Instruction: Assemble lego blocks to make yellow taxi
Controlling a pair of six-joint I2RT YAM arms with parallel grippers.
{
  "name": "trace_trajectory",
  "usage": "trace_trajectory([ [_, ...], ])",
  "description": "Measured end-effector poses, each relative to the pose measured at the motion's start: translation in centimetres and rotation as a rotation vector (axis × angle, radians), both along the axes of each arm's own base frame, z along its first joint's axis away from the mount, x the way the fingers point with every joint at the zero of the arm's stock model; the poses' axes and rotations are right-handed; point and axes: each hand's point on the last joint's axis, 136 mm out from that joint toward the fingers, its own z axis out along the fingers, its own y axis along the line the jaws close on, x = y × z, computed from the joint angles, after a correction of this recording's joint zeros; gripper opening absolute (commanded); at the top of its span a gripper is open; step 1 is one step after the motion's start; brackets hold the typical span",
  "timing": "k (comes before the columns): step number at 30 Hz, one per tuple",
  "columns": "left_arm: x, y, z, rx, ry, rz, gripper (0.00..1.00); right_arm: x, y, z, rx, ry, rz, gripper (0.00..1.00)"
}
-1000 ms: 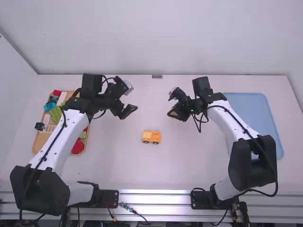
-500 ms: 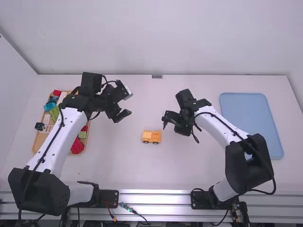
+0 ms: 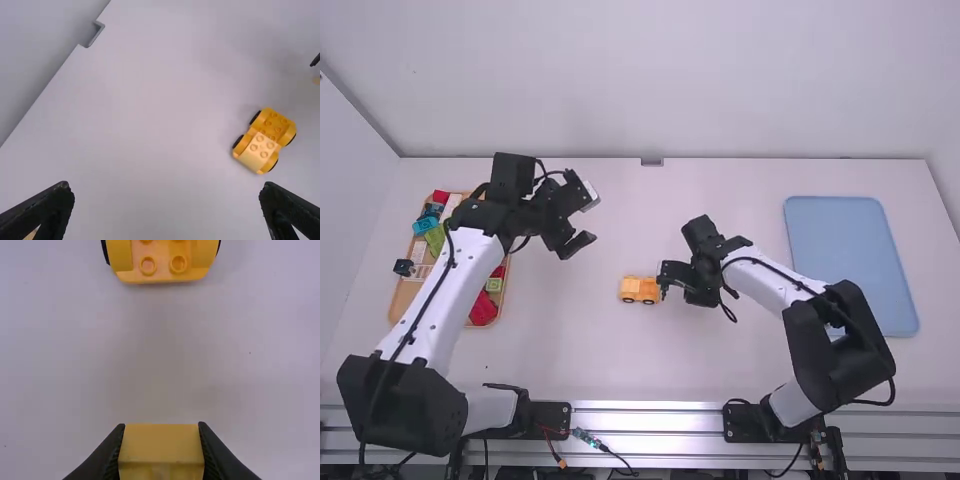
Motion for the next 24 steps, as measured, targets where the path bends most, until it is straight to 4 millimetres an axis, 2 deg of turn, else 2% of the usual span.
trace_trajectory([
  [7, 0.0, 0.0, 0.0, 0.0, 0.0, 0.0, 0.99, -0.2, 0.4, -0.8, 0.031, 0.01, 0.001, 0.22],
  [11, 0.0, 0.0, 0.0, 0.0, 0.0, 0.0, 0.99, -1.2, -0.3, -2.9, -0.038, 0.116, -0.022, 0.13],
  [15, 0.0, 0.0, 0.0, 0.0, 0.001, 0.0, 0.99, -1.3, -0.6, -3.5, -0.097, 0.224, -0.031, 0.1],
  [20, 0.3, 0.0, -0.8, 0.008, 0.018, -0.008, 0.99, 0.5, 0.2, -3.1, -0.084, 0.225, -0.031, 0.13],
  [24, 0.5, 0.0, -1.5, 0.017, 0.034, -0.011, 0.99, 1.1, 0.4, -3.3, -0.082, 0.221, -0.03, 0.22],
])
